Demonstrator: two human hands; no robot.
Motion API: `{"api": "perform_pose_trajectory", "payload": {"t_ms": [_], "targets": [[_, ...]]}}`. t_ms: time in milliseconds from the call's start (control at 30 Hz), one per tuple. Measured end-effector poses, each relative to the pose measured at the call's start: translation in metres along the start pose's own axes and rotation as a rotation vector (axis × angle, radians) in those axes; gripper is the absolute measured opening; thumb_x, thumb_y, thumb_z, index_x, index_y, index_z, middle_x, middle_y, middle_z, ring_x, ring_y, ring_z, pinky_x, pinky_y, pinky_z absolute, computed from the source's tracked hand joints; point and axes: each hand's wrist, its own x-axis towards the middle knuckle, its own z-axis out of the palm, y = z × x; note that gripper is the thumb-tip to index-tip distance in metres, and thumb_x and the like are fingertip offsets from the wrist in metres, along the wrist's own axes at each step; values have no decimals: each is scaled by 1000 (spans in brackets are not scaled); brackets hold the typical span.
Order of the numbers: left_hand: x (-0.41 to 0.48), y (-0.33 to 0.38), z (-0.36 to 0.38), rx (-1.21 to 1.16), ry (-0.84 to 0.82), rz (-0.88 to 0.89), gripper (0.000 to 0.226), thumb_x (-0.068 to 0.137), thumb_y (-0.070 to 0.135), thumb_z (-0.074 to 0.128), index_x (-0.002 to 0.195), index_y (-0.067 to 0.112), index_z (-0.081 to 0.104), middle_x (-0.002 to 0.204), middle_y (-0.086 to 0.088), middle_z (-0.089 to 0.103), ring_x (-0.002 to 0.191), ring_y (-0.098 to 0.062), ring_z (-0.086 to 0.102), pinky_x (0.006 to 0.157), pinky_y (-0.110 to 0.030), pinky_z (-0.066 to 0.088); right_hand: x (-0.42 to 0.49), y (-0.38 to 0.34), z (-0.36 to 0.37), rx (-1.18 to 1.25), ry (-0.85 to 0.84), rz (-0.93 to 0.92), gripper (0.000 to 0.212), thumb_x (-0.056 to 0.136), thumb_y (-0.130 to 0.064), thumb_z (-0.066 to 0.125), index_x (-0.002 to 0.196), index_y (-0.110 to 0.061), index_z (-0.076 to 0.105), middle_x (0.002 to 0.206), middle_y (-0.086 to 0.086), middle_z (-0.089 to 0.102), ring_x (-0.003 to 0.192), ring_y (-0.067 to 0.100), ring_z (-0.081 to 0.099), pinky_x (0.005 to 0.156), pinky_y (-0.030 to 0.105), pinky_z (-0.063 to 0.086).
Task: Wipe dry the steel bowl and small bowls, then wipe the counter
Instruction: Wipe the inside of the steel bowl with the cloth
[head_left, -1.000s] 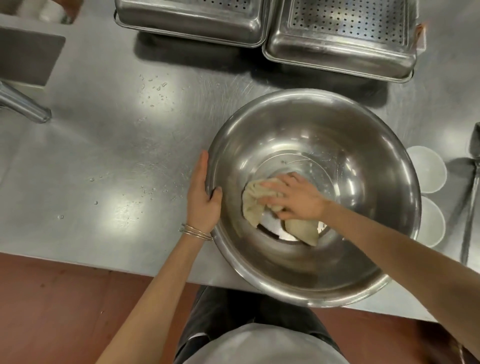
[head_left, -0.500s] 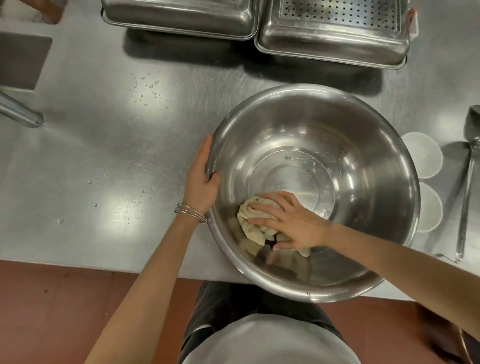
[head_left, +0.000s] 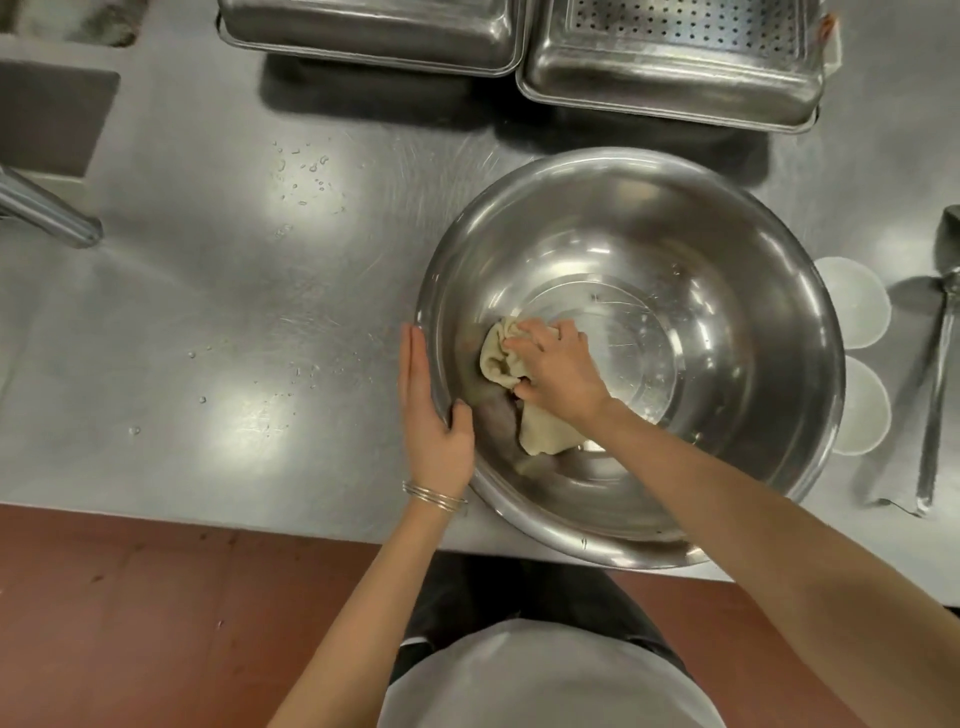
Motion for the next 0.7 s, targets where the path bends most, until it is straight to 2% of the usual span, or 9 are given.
{"api": "perform_pose_trajectory", "payload": {"t_ms": [100,167,200,233,367,500,567,633,700], "targets": [[9,0,-1,-34,-13,-5,77,74,-3,42,145,12,15,155,-6,12,140,-6,11,114,-15,9,-16,15,1,27,-75,-342,58,50,-22,82,104,-14,63,114,13,61,86,41,53,69,48,51],[13,0,-4,-33,-40,11,77,75,-2,41,146,13,14,156,-5,12,140,-5,11,114,-15,9,-31,38,0,-48,-120,-651,61,54,-31,76,111,-19,56,118,8,58,97,33,47,74,41,48],[15,-1,-5,-25,-65,23,77,76,-2,41,146,13,13,156,-5,11,140,-5,10,114,-15,8,-36,49,-3,-90,-131,-696,63,57,-35,72,115,-22,53,121,5,55,102,30,44,76,40,46],[18,-3,-6,-20,-94,36,77,76,-2,41,146,14,11,156,-5,9,141,-5,9,115,-16,8,-39,54,-4,-94,-102,-636,62,60,-38,68,119,-25,50,124,3,51,105,27,41,78,39,45],[27,-7,-10,-29,-146,54,78,77,-4,42,146,13,10,156,-4,8,142,-6,8,117,-25,8,-47,13,8,122,18,-20,47,71,-40,50,116,-25,53,121,9,56,102,32,43,79,50,49],[37,-4,-11,-63,-169,47,78,77,-5,42,146,16,13,156,-4,11,141,-6,12,116,-23,11,-35,-6,-6,307,-183,-81,51,75,-39,36,114,-21,61,122,6,56,101,34,52,90,45,41],[42,-5,-12,-74,-187,23,77,80,-7,45,146,20,13,156,0,11,140,-4,13,115,-24,12,-29,-7,-21,510,-161,18,52,73,-37,39,119,-21,59,124,4,53,110,27,49,97,39,35],[45,-4,-12,-113,-187,-16,77,84,-11,46,144,26,14,156,2,13,140,-5,15,117,-31,14,-34,-26,-37,744,-134,126,54,76,-29,47,129,-20,51,128,5,45,119,21,40,102,31,27],[44,-2,-11,-146,-162,-28,75,85,-11,46,142,28,16,155,1,16,141,-7,17,117,-37,15,-46,-56,-45,906,-230,154,59,81,-31,47,138,-21,39,132,4,36,124,17,32,105,26,22]]}}
